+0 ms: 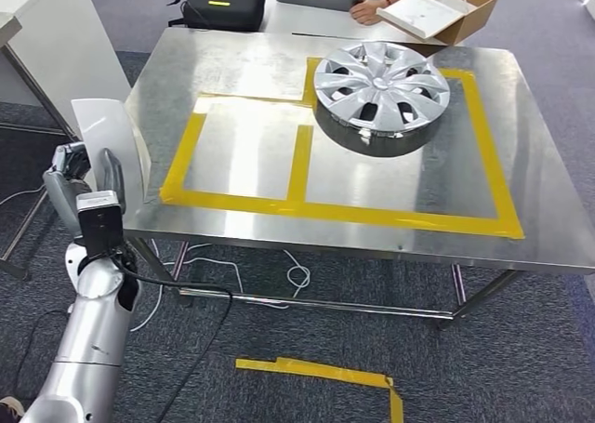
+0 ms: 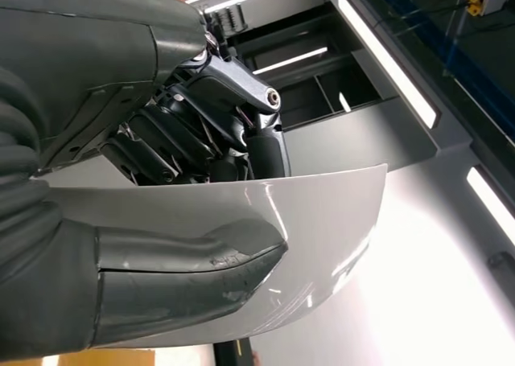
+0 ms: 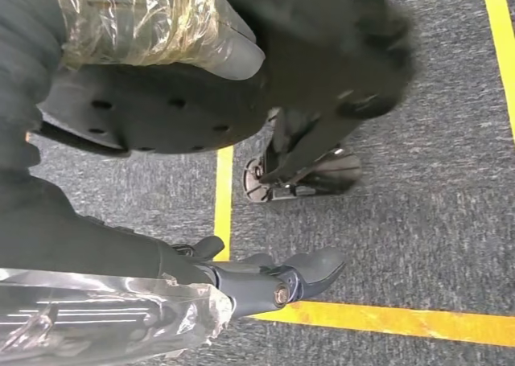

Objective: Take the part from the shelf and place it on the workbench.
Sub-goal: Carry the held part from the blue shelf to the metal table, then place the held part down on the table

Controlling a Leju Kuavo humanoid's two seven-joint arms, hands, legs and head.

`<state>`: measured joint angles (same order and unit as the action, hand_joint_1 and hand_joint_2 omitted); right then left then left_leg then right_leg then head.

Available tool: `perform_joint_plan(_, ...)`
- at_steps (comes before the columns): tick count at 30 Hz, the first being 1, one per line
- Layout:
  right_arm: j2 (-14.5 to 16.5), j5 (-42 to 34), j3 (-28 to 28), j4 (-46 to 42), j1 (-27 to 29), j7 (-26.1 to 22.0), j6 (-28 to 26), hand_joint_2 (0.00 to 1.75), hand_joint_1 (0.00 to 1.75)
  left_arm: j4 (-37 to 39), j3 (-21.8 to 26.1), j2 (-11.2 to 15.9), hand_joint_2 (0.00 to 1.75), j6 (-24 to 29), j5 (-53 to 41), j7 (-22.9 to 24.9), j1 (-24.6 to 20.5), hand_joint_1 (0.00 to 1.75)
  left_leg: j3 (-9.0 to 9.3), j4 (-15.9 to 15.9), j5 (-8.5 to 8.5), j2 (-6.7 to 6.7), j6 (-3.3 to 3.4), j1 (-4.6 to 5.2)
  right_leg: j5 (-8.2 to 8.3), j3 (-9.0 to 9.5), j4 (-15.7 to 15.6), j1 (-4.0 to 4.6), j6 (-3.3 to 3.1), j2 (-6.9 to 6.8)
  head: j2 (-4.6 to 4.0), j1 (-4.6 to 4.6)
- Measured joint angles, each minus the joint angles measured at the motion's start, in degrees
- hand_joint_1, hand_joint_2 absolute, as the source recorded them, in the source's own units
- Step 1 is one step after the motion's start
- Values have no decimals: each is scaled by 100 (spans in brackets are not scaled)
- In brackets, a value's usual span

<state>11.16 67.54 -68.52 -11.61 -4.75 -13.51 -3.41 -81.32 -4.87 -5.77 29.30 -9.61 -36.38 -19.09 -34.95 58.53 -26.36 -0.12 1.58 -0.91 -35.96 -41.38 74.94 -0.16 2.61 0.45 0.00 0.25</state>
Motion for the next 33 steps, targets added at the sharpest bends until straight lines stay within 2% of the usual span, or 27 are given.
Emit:
perform_joint_plan(1,-1,1,0,0,1,-1,2,175,0,11,0,0,175,-2,-9,2,-1,175,27,0,-22,-1,-3,1,146,-34,-52,0,-2,-1,0,2)
perform_joint_plan(2,-2,2,0,-1,1,-2,3,175,0,21,0,0,175,-7,-19,3,-4,175,68,0,-49,-3,-11,1,389,59,-341,0,-13,-2,0,2)
perform_joint_plan(3,-5,4,0,-1,1,-2,2,175,0,29,-1,-1,175,-11,-29,4,-10,175,114,0,-78,-4,-26,1,655,227,-763,0,-30,-5,0,3)
perform_joint_plan(4,-7,7,0,-1,1,0,2,175,0,36,-1,-1,175,-14,-41,5,-20,175,152,5,-110,-6,-50,13,836,417,-1167,6,-48,-9,0,4)
perform_joint_plan(5,-10,8,0,-1,-2,2,1,175,0,43,-1,0,175,-16,-50,7,-32,175,176,9,-134,-7,-75,25,923,572,-1464,11,-73,-11,0,2)
perform_joint_plan(6,-11,9,0,0,-4,4,0,175,0,49,0,1,175,-16,-56,10,-42,175,185,10,-149,-8,-102,36,927,659,-1617,17,-95,-11,0,-3)
perform_joint_plan(10,-11,13,0,-1,8,5,-3,175,0,72,-4,7,175,-20,-66,15,-77,175,179,86,-241,-4,-218,33,867,757,-1705,-2,-207,2,0,-29)
perform_joint_plan(12,-10,14,0,-1,5,4,-5,175,0,86,-5,14,175,-27,-67,16,-103,175,-52,574,-489,-1,-271,26,846,817,-1732,-24,-267,-4,0,-57)
perform_joint_plan(14,-10,15,0,-1,3,4,-6,175,0,115,-6,19,175,-35,-64,16,-110,175,-465,1309,-753,-2,-299,20,800,863,-1731,-22,-302,-3,0,-69)
perform_joint_plan(15,-10,15,0,-1,8,4,-6,175,0,134,-6,22,175,-38,-63,16,-106,175,-619,1535,-766,-1,-301,19,773,894,-1730,-19,-308,2,0,-70)
perform_joint_plan(16,-10,15,0,-1,16,4,-6,175,0,152,-5,24,175,-36,-62,16,-103,175,-675,1552,-652,-2,-295,20,743,935,-1730,-16,-305,9,0,-70)
perform_joint_plan(17,-10,15,0,0,23,4,-6,175,0,167,-5,25,175,-35,-62,16,-104,175,-623,1346,-429,-2,-280,21,708,989,-1730,-14,-299,16,0,-71)
perform_joint_plan(18,-10,15,0,0,27,4,-6,175,0,177,-5,26,175,-34,-62,16,-105,175,-491,983,-150,-1,-257,24,667,1047,-1730,-11,-287,21,0,-69)
perform_joint_plan(19,-10,15,0,0,28,4,-6,175,0,186,-5,27,175,-34,-62,16,-109,175,-344,635,48,0,-233,34,626,1080,-1732,-3,-269,23,0,-65)
perform_joint_plan(20,-10,15,0,0,22,5,-5,175,0,193,-7,28,175,-34,-62,16,-115,175,-212,325,155,0,-208,45,590,1105,-1729,5,-244,25,0,-65)
perform_joint_plan(21,-10,15,0,0,17,5,-5,175,0,199,-7,28,175,-34,-62,17,-119,175,-139,150,172,0,-184,58,568,1109,-1734,11,-217,23,0,-58)
perform_joint_plan(23,-10,15,0,0,7,5,-3,175,0,207,-6,28,175,-35,-62,18,-123,175,-98,44,90,-5,-137,70,543,1123,-1760,18,-159,16,0,-59)
perform_joint_plan(25,-13,14,0,-2,4,5,-3,175,0,210,1,25,175,-37,-64,19,-125,175,-46,4,63,-4,-80,41,484,1110,-1722,19,-98,6,-1,-55)
perform_joint_plan(26,-14,14,0,-3,0,5,-3,175,0,211,2,20,175,-40,-66,19,-133,175,-8,-19,46,-3,-48,24,405,1028,-1557,16,-65,2,-1,-42)
perform_joint_plan(27,-15,13,0,-4,-1,5,-3,175,0,214,2,13,175,-45,-69,19,-137,175,27,-33,22,-1,-21,15,281,851,-1248,7,-35,-2,-1,-34)
perform_joint_plan(29,-15,9,0,-4,2,4,-1,175,0,232,-1,-1,175,-56,-72,19,-134,175,73,-33,-40,-3,10,19,15,333,-412,-7,6,-5,0,-20)
perform_joint_plan(30,-15,5,0,-4,5,3,0,175,0,248,-2,-5,175,-58,-73,19,-124,175,105,-32,-74,-5,11,22,-19,110,-115,-9,16,-6,0,-21)
perform_joint_plan(31,-15,2,0,-4,8,1,1,175,0,266,-2,-8,175,-58,-73,20,-117,175,151,-31,-110,-6,9,23,72,-7,-33,-8,19,-6,0,-20)
perform_joint_plan(32,-15,-1,0,-4,10,1,2,175,0,283,-2,-13,175,-58,-74,21,-113,175,213,-31,-154,-8,3,23,298,5,-202,-8,11,-6,0,-20)
perform_joint_plan(33,-17,-3,0,-4,11,1,3,175,0,297,-2,-19,175,-59,-74,23,-113,175,288,-31,-204,-9,-8,23,605,121,-571,-7,-4,-7,0,-20)
